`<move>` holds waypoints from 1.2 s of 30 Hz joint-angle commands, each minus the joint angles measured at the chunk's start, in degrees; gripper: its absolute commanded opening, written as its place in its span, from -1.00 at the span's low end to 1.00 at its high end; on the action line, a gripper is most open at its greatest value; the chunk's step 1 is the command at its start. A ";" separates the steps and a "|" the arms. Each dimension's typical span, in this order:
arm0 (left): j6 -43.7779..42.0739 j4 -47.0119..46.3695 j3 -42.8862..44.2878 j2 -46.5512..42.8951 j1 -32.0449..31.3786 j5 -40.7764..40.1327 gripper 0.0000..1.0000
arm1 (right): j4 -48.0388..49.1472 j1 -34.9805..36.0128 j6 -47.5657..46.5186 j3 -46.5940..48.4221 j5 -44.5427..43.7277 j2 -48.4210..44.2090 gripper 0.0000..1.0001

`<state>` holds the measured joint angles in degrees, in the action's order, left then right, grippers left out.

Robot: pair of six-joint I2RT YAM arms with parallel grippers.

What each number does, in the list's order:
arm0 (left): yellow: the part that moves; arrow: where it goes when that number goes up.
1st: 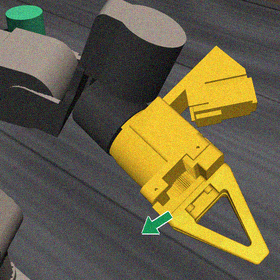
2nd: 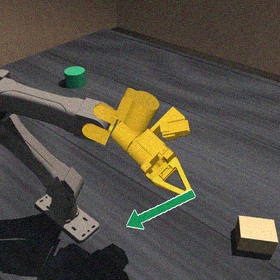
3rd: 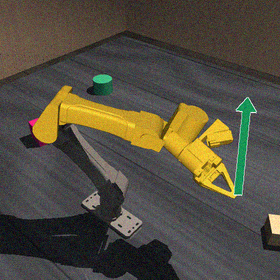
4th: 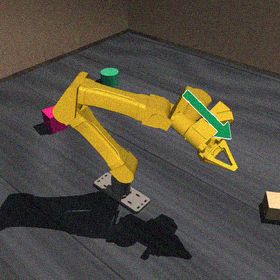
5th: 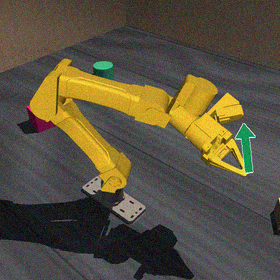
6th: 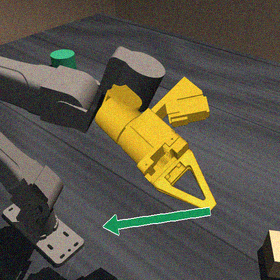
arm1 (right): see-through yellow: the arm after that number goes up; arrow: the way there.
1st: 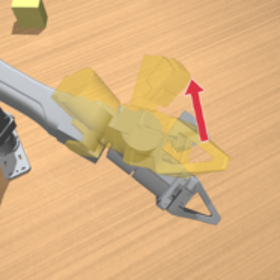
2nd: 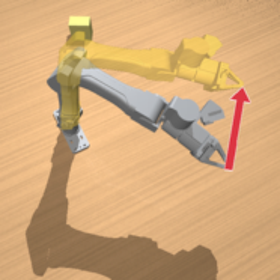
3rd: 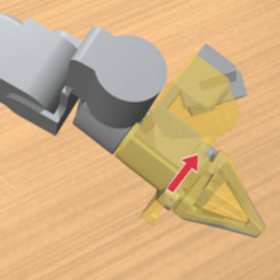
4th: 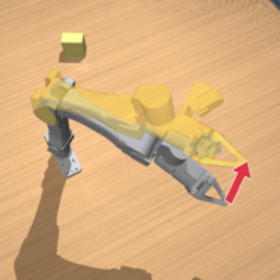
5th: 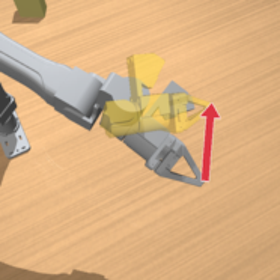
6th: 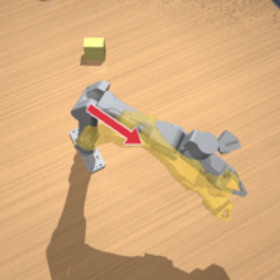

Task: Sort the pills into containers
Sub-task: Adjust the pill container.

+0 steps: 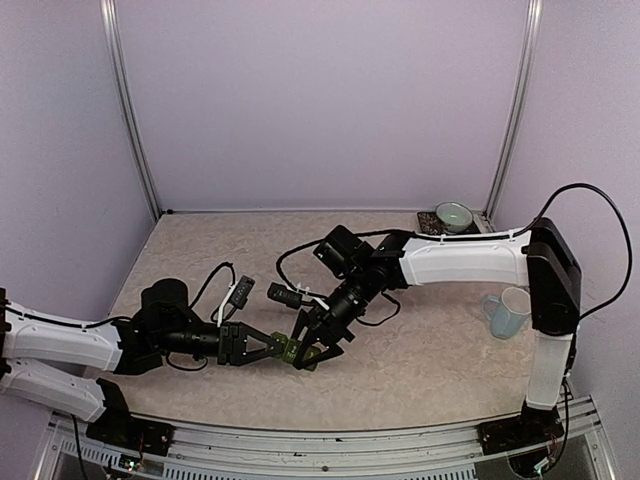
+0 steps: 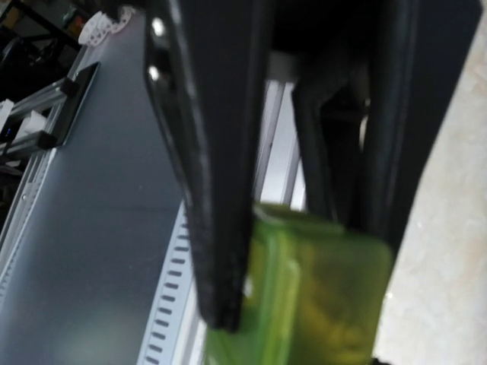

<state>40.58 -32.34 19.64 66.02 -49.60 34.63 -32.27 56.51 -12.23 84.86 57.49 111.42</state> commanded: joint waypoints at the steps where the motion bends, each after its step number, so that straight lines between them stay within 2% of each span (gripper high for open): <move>1: -1.40 -0.15 2.05 0.09 -0.32 1.04 -0.50 | -2.91 0.46 -1.39 1.72 1.62 1.70 0.30; 7: -1.55 0.01 2.14 0.33 -0.32 1.14 -0.50 | -3.83 0.46 -1.62 2.83 2.95 3.02 0.06; 14: -1.88 0.35 2.38 1.31 -0.49 1.31 -0.50 | -4.81 0.45 -1.48 4.13 4.56 4.23 -0.05; 17: -1.98 0.32 2.53 1.55 -0.49 1.49 -0.50 | -5.07 0.47 -1.68 4.20 5.42 4.55 -0.24; 27: -1.81 -0.10 2.35 1.94 -0.72 1.43 -0.50 | -6.43 0.99 -3.03 4.50 6.07 5.64 -0.41; 36: -1.55 -0.58 2.16 1.76 -0.76 1.49 -0.50 | -6.58 1.92 -2.88 5.15 6.73 7.29 -0.87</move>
<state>38.61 -30.79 20.29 67.88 -50.41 36.16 -38.13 56.53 -13.43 88.38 62.67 116.97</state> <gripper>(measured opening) 0.260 0.249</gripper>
